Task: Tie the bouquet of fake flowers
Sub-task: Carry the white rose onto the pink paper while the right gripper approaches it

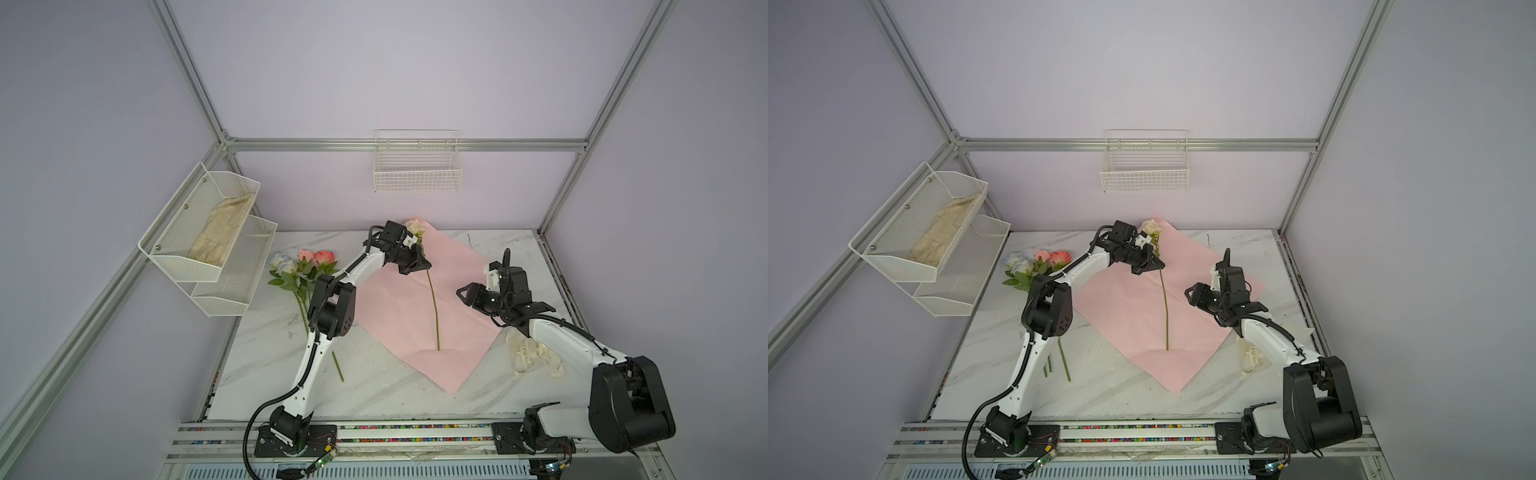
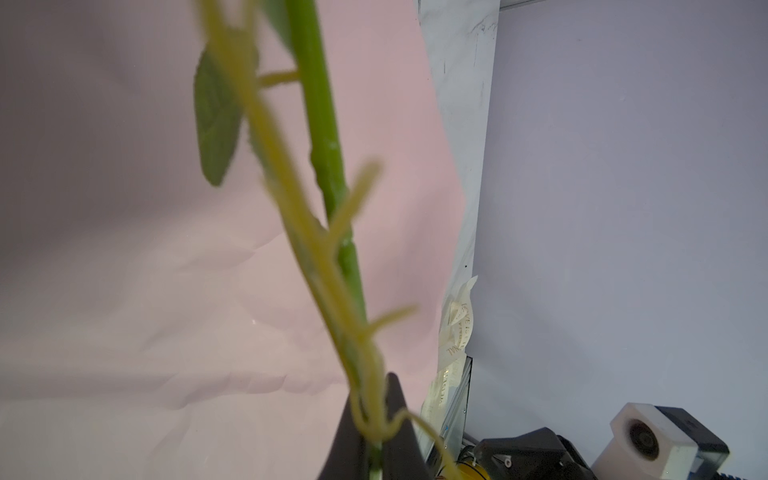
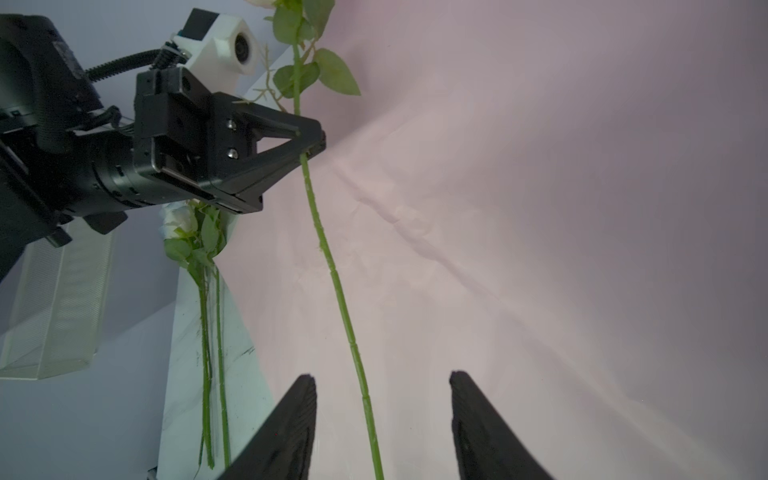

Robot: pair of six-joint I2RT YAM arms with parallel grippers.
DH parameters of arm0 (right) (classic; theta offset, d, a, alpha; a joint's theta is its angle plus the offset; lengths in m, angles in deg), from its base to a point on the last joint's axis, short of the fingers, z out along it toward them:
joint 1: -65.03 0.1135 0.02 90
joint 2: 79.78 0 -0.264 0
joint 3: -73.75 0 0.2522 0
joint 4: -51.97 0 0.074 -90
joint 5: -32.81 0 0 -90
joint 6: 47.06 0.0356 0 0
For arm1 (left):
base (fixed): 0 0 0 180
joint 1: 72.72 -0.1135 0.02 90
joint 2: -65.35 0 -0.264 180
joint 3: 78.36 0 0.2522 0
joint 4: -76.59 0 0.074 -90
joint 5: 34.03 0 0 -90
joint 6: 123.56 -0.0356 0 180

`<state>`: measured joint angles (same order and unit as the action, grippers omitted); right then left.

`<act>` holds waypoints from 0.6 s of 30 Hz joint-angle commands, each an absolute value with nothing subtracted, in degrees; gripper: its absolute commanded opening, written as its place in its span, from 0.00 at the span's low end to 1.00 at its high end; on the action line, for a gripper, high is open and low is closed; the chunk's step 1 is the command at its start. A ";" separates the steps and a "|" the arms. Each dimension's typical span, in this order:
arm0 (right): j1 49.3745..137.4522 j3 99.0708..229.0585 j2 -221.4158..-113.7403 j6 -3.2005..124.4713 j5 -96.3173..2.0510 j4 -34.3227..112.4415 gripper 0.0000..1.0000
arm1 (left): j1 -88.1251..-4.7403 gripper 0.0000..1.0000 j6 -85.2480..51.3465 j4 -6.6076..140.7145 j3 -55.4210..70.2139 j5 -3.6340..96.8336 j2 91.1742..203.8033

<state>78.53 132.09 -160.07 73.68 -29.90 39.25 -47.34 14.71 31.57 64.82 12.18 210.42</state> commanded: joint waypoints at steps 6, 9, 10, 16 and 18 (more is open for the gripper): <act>78.84 141.41 -176.44 69.10 -14.70 47.69 0.59 | -46.98 0.02 17.81 37.74 69.55 9.10 208.26; 79.53 144.66 -181.11 68.00 -13.84 47.80 0.59 | -46.97 0.02 18.77 38.73 69.34 9.05 208.53; 79.70 145.49 -182.48 68.11 -12.65 48.71 0.58 | -46.97 0.02 19.07 39.18 69.42 9.09 208.84; 81.03 149.64 -188.85 67.24 -13.01 47.95 0.39 | -46.88 0.02 20.93 41.21 69.69 8.41 209.91; 81.03 150.11 -189.54 67.07 -13.80 47.78 0.26 | -46.88 0.04 20.61 41.17 69.59 8.36 209.96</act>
<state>80.67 148.83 -188.88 68.28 -14.14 47.03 -46.92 19.70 38.45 65.06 10.37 210.44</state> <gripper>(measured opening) 0.283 0.049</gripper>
